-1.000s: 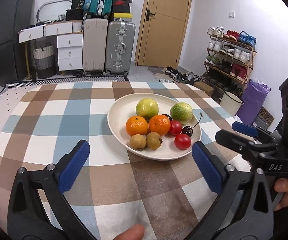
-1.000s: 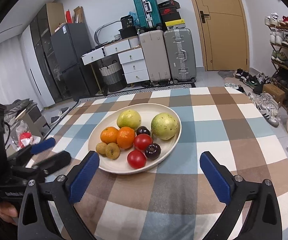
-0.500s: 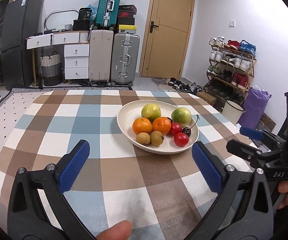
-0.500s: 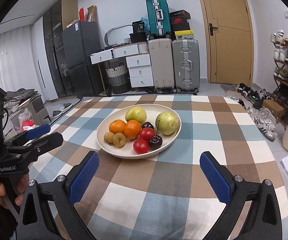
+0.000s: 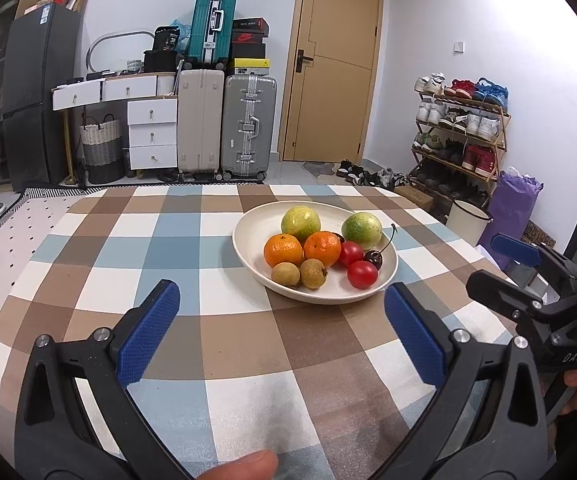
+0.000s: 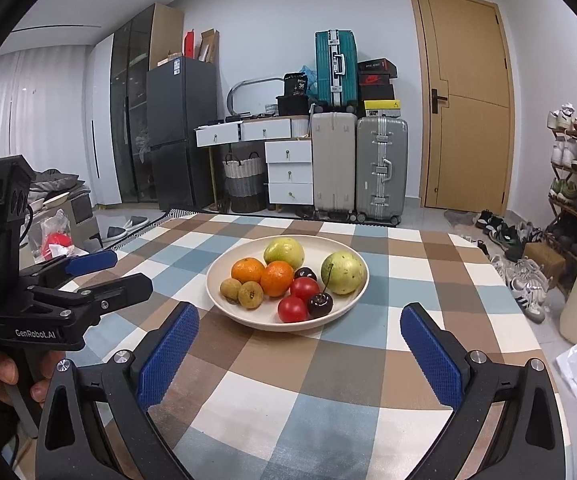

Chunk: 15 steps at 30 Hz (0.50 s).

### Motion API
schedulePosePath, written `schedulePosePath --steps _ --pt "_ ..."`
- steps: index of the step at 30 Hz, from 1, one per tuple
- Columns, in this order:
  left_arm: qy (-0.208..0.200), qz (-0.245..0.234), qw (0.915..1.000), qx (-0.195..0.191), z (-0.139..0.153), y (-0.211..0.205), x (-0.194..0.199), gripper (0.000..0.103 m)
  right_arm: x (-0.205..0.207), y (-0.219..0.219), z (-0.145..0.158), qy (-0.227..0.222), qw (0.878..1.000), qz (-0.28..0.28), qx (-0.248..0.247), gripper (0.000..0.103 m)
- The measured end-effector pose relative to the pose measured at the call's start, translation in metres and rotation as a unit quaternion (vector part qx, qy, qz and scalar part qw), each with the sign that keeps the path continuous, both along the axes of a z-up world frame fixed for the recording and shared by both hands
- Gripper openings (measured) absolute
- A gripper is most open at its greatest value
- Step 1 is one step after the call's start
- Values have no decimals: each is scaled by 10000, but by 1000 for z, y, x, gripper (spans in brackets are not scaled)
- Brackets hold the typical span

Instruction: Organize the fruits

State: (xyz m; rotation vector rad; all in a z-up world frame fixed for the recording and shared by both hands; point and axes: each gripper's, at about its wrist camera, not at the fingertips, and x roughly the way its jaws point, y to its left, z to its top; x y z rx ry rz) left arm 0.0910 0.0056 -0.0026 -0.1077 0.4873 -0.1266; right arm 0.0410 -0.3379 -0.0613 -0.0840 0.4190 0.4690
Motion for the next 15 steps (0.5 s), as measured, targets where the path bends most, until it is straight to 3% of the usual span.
schedulePosePath --steps 15 --pt "-27 -7 10000 49 0 -1 0 102 -3 -1 2 -7 10000 -33 31 103"
